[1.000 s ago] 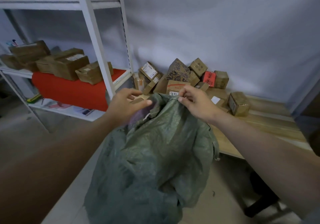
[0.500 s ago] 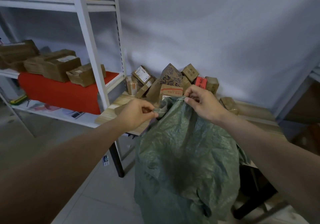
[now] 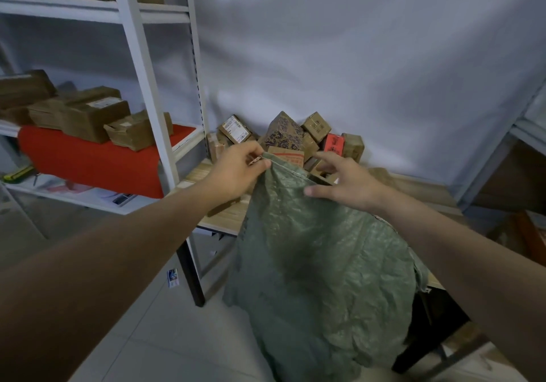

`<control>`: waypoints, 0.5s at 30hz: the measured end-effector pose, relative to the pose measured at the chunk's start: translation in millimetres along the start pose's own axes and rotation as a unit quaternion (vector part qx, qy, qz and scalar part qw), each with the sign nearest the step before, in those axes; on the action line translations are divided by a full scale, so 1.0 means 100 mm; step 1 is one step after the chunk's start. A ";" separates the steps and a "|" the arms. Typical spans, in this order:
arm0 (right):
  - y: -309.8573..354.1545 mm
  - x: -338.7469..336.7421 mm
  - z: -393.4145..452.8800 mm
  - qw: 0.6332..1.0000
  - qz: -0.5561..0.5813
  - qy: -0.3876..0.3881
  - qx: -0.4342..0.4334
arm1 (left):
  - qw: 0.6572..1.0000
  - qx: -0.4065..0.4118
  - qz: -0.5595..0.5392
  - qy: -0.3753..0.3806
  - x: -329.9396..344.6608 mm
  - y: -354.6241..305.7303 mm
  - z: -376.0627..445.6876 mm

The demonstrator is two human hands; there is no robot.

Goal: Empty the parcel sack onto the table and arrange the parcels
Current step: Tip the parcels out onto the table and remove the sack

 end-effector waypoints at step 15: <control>0.47 -0.38 -0.04 0.959 0.124 -0.207 -0.148 | 0.986 -0.160 0.026 0.035 -0.23 1.16 -0.61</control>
Point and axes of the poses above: each hand's wrist, its own z-axis towards the middle knuckle, its own x-axis out of the palm, y = z × x, the point moved 8 cm from there along z, towards the middle knuckle, and after that the axes turned 13 degrees about x, right-handed, at the moved point
